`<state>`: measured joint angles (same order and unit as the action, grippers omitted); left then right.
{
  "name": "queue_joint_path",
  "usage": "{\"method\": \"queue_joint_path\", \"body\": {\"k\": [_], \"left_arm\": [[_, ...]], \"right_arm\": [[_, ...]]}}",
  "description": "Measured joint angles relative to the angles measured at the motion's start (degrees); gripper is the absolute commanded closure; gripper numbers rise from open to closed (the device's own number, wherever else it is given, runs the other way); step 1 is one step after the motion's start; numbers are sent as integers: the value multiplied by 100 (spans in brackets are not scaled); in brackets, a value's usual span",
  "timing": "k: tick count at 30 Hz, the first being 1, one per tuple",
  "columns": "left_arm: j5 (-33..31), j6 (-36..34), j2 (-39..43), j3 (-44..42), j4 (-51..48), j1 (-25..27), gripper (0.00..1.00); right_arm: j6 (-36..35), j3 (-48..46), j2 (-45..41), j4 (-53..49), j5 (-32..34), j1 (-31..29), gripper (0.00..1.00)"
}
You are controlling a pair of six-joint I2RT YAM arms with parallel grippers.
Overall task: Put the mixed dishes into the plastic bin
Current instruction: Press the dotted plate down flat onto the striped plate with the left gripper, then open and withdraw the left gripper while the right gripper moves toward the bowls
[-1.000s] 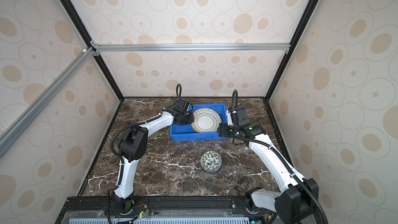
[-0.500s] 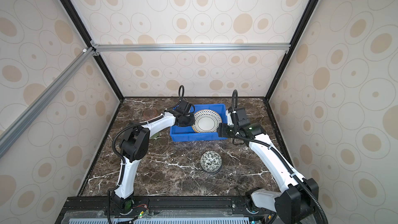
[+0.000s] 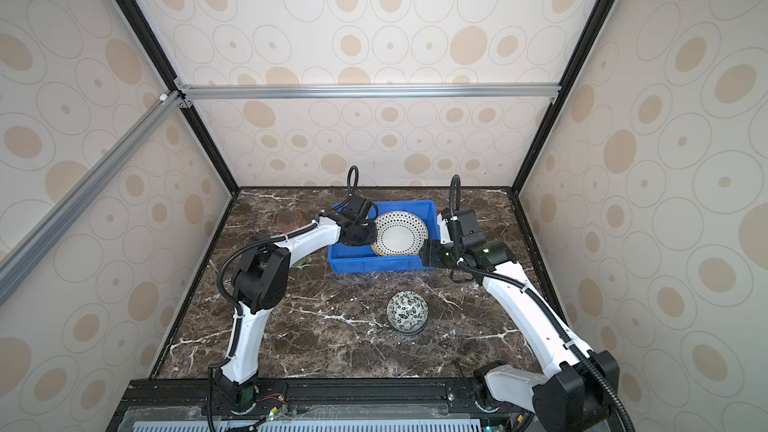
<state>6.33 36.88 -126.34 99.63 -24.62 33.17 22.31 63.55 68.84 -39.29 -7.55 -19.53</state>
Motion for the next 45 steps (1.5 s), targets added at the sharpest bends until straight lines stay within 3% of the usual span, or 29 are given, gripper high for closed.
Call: {"method": "queue_joint_path", "body": {"k": [17, 29, 45], "left_arm": [[-420, -271, 326, 2, -442, 201, 74], [-800, -468, 968, -70, -525, 369, 74], [-1303, -651, 2155, -831, -745, 570, 73]], "right_arm": [[149, -221, -81, -76, -173, 0, 35], [238, -251, -81, -85, -313, 0, 35], [256, -334, -81, -85, -446, 0, 35]]}}
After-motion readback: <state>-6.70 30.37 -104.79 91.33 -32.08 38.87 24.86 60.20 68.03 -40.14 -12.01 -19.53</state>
